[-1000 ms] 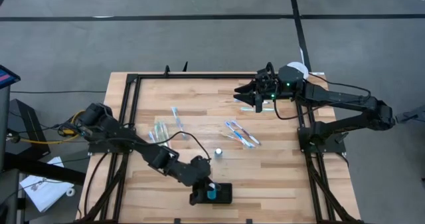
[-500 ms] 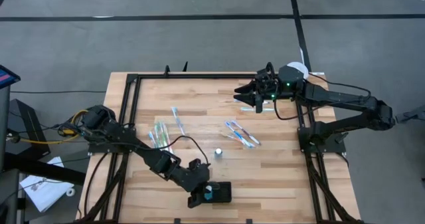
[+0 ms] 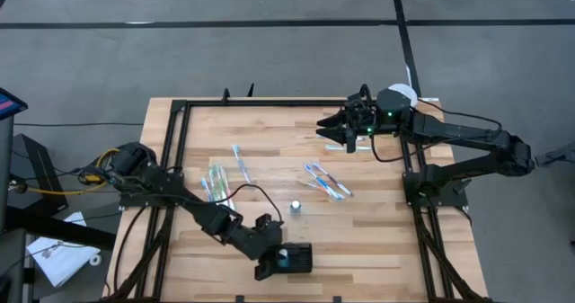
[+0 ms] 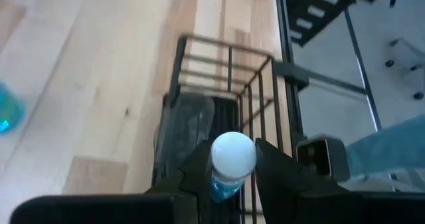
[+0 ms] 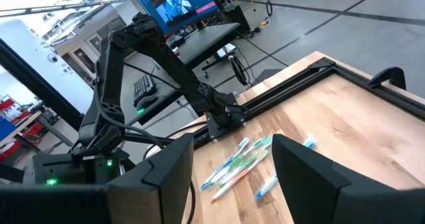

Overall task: Pick & Place toothbrushing station
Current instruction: Put the mouthwash into the mesh organizer

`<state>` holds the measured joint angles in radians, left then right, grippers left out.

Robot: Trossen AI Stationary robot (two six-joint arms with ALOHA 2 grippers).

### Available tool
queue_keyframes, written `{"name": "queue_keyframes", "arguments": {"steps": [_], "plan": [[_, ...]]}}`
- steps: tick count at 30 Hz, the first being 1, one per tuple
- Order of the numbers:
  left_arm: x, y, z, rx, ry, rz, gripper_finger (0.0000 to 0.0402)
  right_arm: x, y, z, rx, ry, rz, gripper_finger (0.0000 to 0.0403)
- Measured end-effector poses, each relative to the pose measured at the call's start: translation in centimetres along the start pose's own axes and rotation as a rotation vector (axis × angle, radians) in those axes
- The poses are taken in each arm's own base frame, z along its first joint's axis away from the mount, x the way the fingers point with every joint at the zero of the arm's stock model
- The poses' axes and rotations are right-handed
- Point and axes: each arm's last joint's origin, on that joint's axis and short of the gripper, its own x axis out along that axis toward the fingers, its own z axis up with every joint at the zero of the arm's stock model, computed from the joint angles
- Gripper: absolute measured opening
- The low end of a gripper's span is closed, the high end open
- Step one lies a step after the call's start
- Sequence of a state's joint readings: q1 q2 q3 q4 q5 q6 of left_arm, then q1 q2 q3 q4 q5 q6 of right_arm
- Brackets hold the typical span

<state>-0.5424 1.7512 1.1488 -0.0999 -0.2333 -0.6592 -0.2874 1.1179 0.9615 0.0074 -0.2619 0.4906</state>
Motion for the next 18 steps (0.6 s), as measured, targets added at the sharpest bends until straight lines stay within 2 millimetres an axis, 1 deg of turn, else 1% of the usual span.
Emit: {"name": "queue_keyframes", "arguments": {"steps": [10, 18], "plan": [[0.1, 0.4, 0.5, 0.019, -0.017, 0.007, 0.0078, 0.1, 0.2, -0.1, 0.013, 0.004, 0.009, 0.0196], [-0.2, -0.6, -0.3, 0.002, 0.011, -0.034, 0.0078, 0.1, 0.3, -0.1, 0.013, 0.006, 0.011, 0.0196]]}}
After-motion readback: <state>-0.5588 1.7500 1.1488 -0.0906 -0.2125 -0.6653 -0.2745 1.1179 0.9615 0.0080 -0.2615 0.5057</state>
